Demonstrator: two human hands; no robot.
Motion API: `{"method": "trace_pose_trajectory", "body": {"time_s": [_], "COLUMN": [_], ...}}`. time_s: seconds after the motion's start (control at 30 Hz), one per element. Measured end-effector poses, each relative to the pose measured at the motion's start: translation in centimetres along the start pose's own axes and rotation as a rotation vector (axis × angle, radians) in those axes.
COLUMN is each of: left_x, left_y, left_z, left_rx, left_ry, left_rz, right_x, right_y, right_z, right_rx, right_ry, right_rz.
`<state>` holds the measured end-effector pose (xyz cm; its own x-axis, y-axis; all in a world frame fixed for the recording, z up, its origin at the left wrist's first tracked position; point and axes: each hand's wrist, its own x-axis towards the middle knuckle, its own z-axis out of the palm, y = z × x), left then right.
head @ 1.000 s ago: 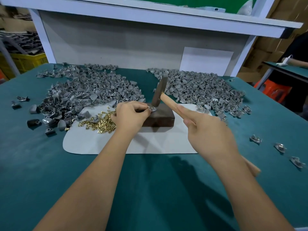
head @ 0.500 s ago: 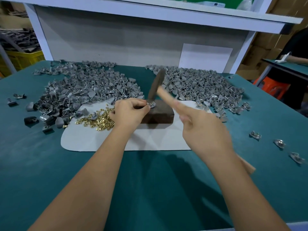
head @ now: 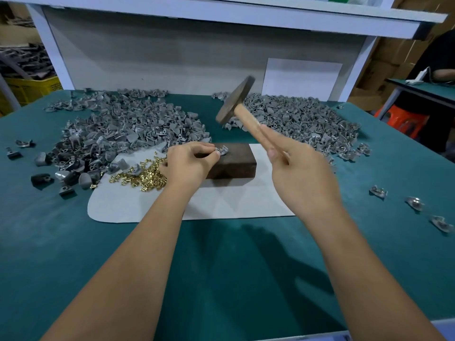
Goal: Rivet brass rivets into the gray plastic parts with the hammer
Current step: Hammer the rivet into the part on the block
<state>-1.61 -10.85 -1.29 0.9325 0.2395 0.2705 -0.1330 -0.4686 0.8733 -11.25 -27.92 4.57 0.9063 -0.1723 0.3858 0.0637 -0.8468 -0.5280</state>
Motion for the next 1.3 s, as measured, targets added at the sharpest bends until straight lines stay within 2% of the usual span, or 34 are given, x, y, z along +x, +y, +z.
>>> {"method": "trace_pose_trajectory", "body": {"time_s": [0.07, 0.17, 0.27, 0.37, 0.5, 0.63, 0.73, 0.8, 0.93, 1.1, 1.23, 1.3], "left_x": [0.0, 0.1, 0.1, 0.0, 0.1, 0.0, -0.1, -0.1, -0.1, -0.1, -0.2, -0.2], "left_y": [-0.1, -0.2, -0.2, -0.2, -0.2, 0.0, 0.1, 0.1, 0.3, 0.2, 0.4, 0.4], "left_z": [0.0, -0.1, 0.0, 0.2, -0.1, 0.1, -0.1, -0.3, 0.0, -0.4, -0.1, -0.1], "left_rx": [0.011, 0.017, 0.007, -0.017, -0.002, -0.032, -0.010, -0.012, -0.014, -0.011, -0.023, -0.011], "left_ry": [-0.002, -0.015, -0.012, 0.013, -0.015, 0.024, 0.001, -0.029, 0.021, -0.045, 0.004, -0.006], "left_rz": [0.007, -0.001, -0.010, -0.016, -0.016, -0.028, -0.024, -0.015, -0.033, -0.011, -0.034, -0.035], "right_x": [-0.2, -0.3, -0.2, -1.0, -1.2, -0.8, -0.8, -0.4, -0.4, -0.6, 0.0, -0.6], "right_y": [0.2, 0.5, 0.4, 0.1, 0.0, -0.1, -0.3, -0.4, -0.5, -0.4, -0.4, -0.4], "right_z": [0.1, -0.2, -0.2, 0.3, 0.3, -0.1, 0.1, -0.2, -0.1, 0.1, -0.2, 0.3], "right_rx": [-0.024, -0.169, -0.154, -0.122, -0.283, -0.263, -0.339, -0.315, -0.203, -0.322, -0.201, -0.230], "right_ry": [0.004, -0.132, -0.048, 0.058, -0.002, 0.095, 0.011, -0.023, 0.074, -0.026, 0.082, 0.068], "right_rz": [0.007, 0.036, 0.038, -0.038, -0.074, -0.084, -0.118, -0.098, -0.096, -0.125, -0.093, -0.129]}}
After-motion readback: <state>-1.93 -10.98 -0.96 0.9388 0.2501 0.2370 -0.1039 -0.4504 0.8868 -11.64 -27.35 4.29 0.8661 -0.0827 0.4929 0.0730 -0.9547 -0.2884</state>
